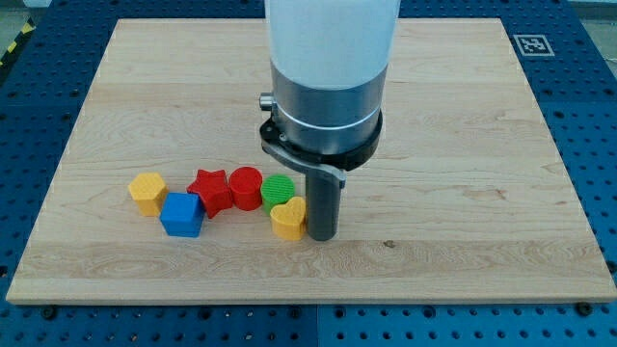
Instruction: Move your arm to the right side of the board
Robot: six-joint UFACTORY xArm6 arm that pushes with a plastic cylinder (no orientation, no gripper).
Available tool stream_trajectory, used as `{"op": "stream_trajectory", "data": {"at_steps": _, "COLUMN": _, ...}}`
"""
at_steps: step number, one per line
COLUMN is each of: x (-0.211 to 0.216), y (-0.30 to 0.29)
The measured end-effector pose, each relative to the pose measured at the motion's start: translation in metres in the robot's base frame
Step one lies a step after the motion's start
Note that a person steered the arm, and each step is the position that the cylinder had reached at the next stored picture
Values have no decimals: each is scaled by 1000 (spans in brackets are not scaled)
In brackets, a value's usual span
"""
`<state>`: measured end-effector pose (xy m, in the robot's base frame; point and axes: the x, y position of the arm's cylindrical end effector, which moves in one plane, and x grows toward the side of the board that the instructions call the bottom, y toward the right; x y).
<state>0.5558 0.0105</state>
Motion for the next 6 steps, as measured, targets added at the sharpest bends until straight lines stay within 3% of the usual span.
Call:
{"op": "stream_trajectory", "data": {"at_steps": 2, "x": -2, "y": 59}}
{"op": "stream_trajectory", "data": {"at_steps": 3, "x": -25, "y": 69}}
{"op": "stream_trajectory", "data": {"at_steps": 6, "x": -27, "y": 75}}
